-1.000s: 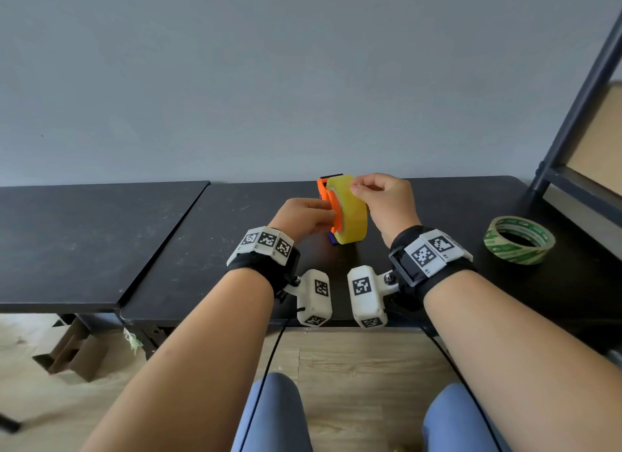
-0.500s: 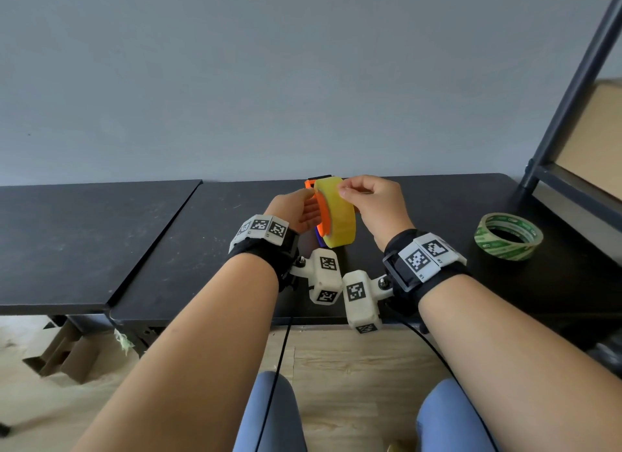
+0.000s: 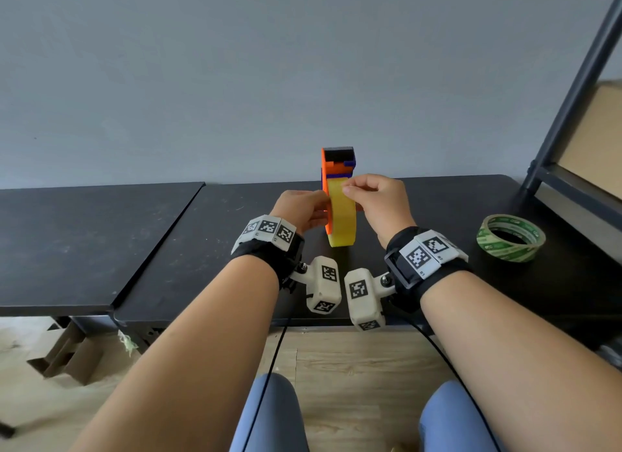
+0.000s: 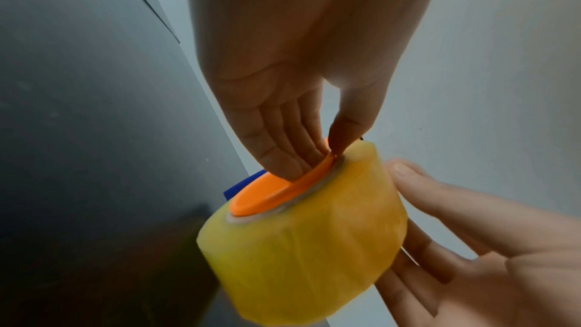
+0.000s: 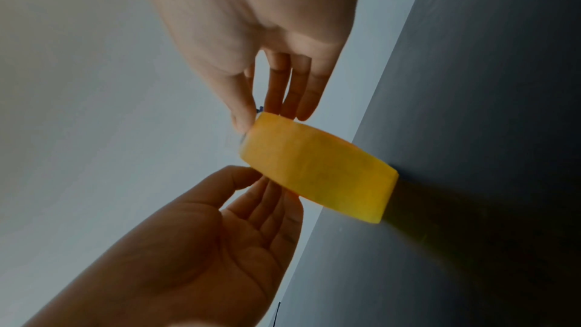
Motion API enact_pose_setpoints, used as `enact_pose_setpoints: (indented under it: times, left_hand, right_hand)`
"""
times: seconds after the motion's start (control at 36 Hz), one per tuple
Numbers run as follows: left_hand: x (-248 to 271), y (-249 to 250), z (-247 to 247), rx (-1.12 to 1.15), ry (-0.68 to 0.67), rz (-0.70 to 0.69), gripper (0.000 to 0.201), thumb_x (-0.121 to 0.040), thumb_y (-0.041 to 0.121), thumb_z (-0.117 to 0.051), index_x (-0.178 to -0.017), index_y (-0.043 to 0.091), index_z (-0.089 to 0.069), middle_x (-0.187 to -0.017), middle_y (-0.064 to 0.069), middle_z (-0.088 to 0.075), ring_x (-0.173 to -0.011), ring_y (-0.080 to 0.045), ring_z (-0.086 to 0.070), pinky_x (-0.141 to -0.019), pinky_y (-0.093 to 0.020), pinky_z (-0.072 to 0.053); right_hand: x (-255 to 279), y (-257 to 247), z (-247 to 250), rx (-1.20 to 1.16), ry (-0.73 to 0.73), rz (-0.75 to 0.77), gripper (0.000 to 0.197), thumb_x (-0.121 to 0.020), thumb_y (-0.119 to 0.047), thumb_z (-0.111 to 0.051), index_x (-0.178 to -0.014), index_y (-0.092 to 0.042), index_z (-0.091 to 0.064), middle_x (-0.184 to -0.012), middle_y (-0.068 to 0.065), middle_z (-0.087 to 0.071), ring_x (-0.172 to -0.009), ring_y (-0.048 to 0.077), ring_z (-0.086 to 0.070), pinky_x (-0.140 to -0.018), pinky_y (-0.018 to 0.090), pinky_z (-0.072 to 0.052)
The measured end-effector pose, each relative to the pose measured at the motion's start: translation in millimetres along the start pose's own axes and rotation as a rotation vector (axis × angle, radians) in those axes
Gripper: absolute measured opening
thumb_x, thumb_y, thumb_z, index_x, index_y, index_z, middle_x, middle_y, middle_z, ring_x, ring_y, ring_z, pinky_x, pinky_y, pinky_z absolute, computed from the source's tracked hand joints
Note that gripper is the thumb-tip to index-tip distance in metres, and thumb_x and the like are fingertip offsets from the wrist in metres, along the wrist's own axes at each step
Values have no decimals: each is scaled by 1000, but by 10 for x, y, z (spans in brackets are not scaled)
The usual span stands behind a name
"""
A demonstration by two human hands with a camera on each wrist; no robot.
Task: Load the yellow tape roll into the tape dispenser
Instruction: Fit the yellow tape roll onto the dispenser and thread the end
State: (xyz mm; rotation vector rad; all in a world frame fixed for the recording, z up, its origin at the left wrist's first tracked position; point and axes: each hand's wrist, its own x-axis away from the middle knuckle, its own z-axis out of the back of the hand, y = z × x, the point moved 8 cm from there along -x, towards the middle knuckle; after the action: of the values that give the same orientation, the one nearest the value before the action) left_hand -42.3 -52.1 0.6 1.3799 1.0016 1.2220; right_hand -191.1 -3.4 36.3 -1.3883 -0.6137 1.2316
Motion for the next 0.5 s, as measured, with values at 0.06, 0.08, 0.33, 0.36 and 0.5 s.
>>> enact_pose_setpoints:
  times: [0.06,0.08,0.33,0.36,0.5]
  left_hand:
    - [26,0,-25,-16,-38,-25,16,-90,4,-59,-100,-6,-67,-93,-20,-68,-78,-27,-66,-81,-35,-58]
    - [40,-3,-33,-31,-53,-38,20,-90,3,-59,-105,-8,-66,-96,-23,-67,-81,-28,-66,-84,-36,-57]
    - [122,-43,-48,-156,-159,-66,28,-89,4,-64,-113,-11,-64,-113,-31,-67,-103,-38,-68,-94,-43,-55]
    - [129,-49,-48,-159,-161,-62,28,-89,3,-63,-113,-12,-64,-113,-31,-67,-103,-38,-68,-95,-44,-55]
    - [170,-19,-82,-108,-134,-36,25,-91,-1,-51,-112,-9,-62,-93,-24,-66,-79,-29,-65,-89,-39,-55]
  right_hand:
    - [-10,17,14,8,18,-2,9,-87,-9,-68,-93,-10,-75,-81,-7,-68,-81,6,-63,-87,32,-54]
    - [-18,24,22,12,30,-4,9,-87,-10,-68,-93,-10,-75,-82,-7,-68,-82,8,-64,-88,33,-55]
    - [-69,3,42,71,119,8,12,-84,-14,-71,-94,-13,-79,-90,-1,-73,-92,15,-68,-89,32,-55]
    - [-65,-7,45,87,125,18,13,-85,-14,-71,-96,-14,-79,-92,0,-74,-91,13,-67,-87,28,-54]
    - [-54,-38,40,161,148,44,14,-86,-17,-70,-96,-16,-79,-97,1,-76,-90,10,-65,-82,23,-51]
